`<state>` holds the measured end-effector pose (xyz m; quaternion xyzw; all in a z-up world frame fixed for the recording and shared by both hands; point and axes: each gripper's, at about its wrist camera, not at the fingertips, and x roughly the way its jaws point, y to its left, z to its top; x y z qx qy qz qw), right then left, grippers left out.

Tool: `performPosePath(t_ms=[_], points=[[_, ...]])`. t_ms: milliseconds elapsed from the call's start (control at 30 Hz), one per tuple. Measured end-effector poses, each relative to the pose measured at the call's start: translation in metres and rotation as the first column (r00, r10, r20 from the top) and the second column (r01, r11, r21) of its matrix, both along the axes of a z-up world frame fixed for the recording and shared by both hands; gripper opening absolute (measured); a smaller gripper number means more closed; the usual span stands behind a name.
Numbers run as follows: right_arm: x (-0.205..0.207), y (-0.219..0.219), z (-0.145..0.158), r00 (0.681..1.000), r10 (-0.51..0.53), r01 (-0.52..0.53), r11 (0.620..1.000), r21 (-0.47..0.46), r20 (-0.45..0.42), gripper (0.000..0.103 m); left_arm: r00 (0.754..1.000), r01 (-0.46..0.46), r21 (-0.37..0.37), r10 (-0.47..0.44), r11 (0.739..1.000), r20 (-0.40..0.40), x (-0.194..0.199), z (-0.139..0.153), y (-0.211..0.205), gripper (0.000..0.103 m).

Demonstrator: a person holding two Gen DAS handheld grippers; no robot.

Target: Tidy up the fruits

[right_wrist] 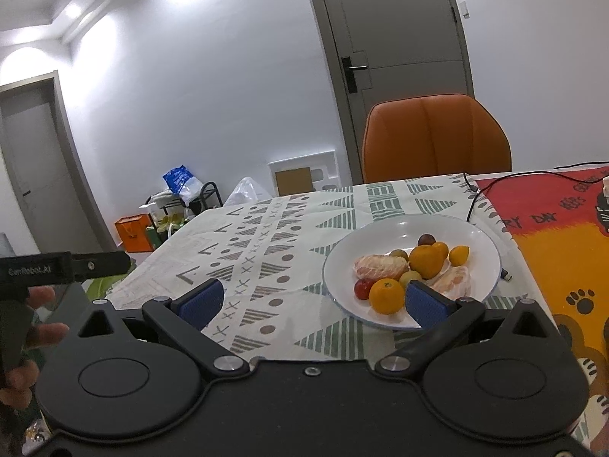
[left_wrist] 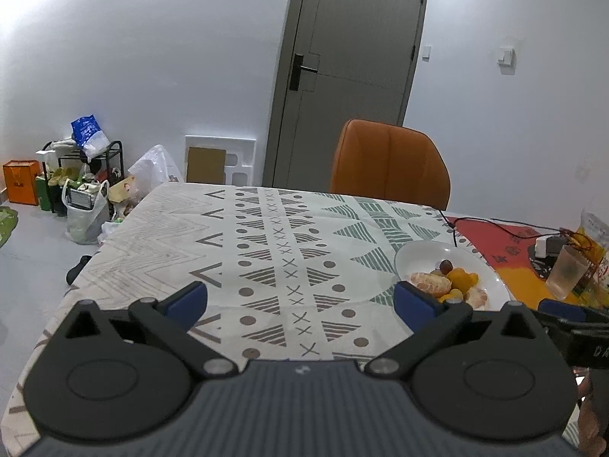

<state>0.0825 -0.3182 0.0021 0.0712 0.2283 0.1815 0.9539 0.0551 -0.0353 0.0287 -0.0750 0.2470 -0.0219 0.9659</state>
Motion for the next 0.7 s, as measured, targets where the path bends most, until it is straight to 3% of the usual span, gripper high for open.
performPosePath(t_ms=[700], points=[[-0.023, 0.015, -0.005, 1.000, -0.001, 0.001, 1.000, -0.031, -0.004, 0.103, 0.997, -0.074, 0.014, 0.074, 0.997, 0.015, -0.039, -0.009, 0.024, 0.103]])
